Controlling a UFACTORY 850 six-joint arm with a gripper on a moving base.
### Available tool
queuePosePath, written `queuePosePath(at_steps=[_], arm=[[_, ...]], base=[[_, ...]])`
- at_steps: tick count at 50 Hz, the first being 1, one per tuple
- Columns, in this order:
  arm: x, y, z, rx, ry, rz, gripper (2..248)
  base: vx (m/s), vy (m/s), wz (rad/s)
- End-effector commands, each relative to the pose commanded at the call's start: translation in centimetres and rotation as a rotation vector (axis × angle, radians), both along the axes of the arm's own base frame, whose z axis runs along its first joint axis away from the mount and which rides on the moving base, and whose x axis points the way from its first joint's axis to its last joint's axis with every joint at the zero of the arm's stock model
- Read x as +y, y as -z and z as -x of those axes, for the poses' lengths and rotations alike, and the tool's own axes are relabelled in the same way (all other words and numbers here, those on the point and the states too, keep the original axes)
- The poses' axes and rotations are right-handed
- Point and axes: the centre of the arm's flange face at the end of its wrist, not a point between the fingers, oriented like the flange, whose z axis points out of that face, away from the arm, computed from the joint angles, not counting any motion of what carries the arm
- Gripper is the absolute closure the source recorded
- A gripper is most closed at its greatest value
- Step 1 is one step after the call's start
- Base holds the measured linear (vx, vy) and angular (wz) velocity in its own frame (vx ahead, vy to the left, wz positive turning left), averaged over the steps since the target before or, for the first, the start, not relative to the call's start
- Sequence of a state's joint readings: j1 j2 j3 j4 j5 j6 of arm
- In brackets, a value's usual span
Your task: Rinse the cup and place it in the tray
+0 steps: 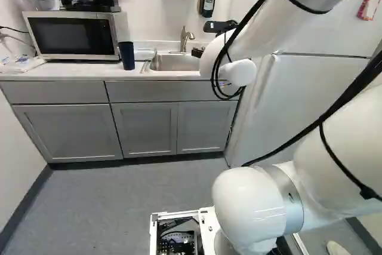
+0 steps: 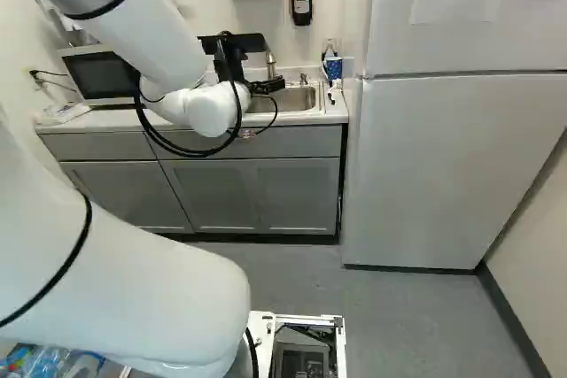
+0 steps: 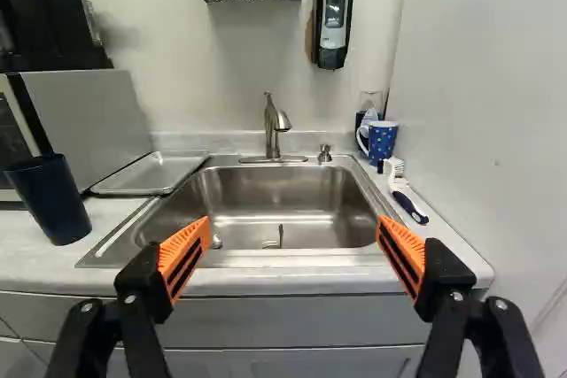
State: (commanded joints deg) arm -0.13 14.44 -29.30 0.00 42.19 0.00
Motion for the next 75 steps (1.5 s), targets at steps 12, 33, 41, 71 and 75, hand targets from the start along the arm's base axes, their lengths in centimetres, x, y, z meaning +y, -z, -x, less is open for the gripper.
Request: queuePosePath(at_steps=[12,33,41,71,75], arm=[[0.0,-1.0,-0.8,0.006,0.0,0.0,3],[0.0,-2.9,-2.0,0.01,0.0,0.0,3],[0.0,-3.8,-2.5,-0.006,0.0,0.0,3],[0.0,-6.7,-4.3,-0.017,0.0,0.0,3],[0.0,-7.0,-4.5,-0.015,0.0,0.0,3]], base=[[0.0,0.0,0.0],[0.0,0.0,0.0],[0.0,0.0,0.0],[0.0,0.0,0.0],[0.0,0.0,0.0]])
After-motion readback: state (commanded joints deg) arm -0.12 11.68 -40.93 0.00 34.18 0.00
